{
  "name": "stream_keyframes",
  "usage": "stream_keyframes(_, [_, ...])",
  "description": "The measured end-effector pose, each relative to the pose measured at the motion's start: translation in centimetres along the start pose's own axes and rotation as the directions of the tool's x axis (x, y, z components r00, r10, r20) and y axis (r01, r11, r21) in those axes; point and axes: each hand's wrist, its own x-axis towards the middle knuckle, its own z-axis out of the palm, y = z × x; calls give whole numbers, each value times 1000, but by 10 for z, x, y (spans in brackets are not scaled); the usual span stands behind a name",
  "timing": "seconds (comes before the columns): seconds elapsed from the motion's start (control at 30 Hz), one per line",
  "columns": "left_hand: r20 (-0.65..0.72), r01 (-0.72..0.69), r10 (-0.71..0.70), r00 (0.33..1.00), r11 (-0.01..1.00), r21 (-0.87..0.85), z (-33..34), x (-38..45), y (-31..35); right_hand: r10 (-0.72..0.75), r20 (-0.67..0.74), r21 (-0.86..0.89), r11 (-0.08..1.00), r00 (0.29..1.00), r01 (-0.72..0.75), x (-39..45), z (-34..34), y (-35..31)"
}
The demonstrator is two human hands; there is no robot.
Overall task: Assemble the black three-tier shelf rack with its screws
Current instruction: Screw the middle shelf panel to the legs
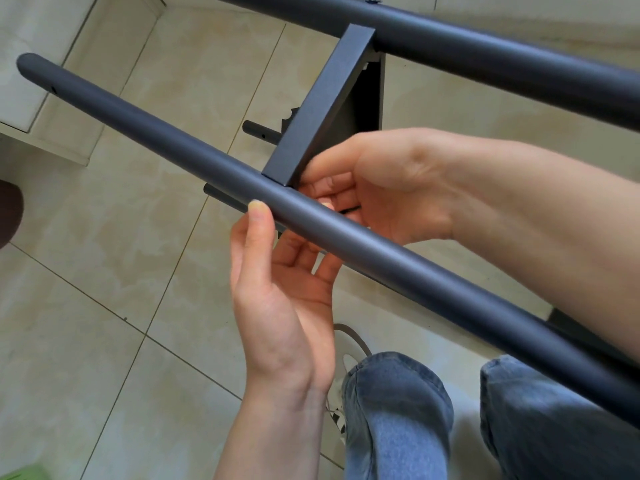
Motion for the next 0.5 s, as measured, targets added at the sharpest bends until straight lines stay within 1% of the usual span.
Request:
stream_keyframes(0.13, [-6,24,-24,1000,1000,-10,-1,0,1,-58,-12,23,998,998,58,-10,-8,-7])
stream_keyframes(0.33, [-24,82,-82,996,997,11,-2,0,6,-192,-65,183,963,979,200,-33,-17,-23])
stream_keyframes(0.5, [-48,120,-120,992,993,-13,0,-1,10,-198,-160,174,959,967,225,-44,-2,-36])
